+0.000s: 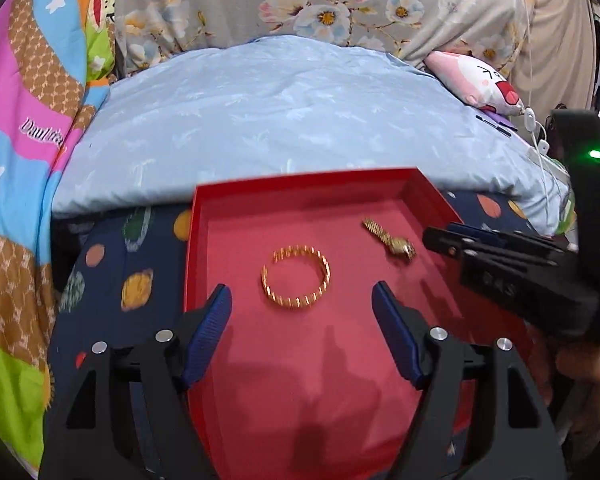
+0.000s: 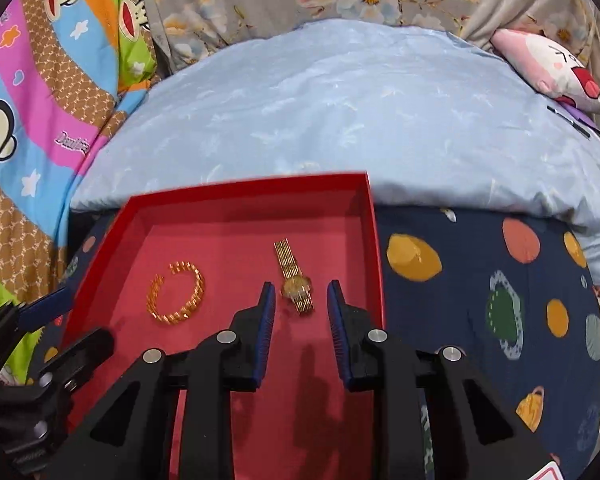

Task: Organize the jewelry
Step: 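Carry bangle and gold watch into the red tray and open both tools, then withdraw both tools from the tray back toward the remaining jewelry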

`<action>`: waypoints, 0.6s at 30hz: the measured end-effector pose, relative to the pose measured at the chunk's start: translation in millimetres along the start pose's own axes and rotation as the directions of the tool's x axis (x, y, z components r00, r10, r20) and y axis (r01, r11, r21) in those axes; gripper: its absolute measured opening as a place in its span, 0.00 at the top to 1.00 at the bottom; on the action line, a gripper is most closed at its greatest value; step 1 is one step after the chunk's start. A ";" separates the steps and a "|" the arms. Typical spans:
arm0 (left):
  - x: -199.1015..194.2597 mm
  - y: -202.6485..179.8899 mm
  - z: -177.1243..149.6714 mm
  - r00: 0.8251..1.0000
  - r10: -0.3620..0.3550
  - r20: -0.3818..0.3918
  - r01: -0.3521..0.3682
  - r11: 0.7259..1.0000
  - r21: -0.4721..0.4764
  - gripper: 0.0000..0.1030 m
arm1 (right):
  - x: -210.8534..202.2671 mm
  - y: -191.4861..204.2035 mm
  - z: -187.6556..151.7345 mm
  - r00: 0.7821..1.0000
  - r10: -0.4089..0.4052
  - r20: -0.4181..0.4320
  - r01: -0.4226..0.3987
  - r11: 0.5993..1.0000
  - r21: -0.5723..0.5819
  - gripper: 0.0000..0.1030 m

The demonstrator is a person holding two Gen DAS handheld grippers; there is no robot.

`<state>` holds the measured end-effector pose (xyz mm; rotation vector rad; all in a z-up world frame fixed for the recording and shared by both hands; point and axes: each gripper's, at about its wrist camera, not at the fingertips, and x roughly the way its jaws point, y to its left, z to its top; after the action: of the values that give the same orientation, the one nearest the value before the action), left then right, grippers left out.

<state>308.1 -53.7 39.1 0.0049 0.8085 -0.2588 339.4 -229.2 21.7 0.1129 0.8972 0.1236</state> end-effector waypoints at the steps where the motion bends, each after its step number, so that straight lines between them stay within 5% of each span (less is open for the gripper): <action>1: -4.1 0.3 -7.0 1.000 -0.007 -0.004 0.007 1.000 -0.005 0.32 | 2.2 -0.6 -3.6 1.000 -0.014 -0.011 0.014 1.000 0.007 0.76; 9: 3.5 11.9 -31.3 0.998 0.058 -0.004 -0.058 0.998 -0.006 0.34 | -7.0 -8.6 -22.2 0.992 -0.126 0.027 0.125 0.991 0.038 0.98; 18: 19.8 6.5 -19.1 0.993 0.113 0.027 -0.114 0.993 0.035 0.34 | -12.9 -5.7 -29.4 0.981 -0.188 0.038 0.186 0.981 0.049 0.99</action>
<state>309.1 -50.0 11.1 0.0814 0.7754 -0.1658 308.8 -235.5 12.6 0.0724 0.8644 -0.0741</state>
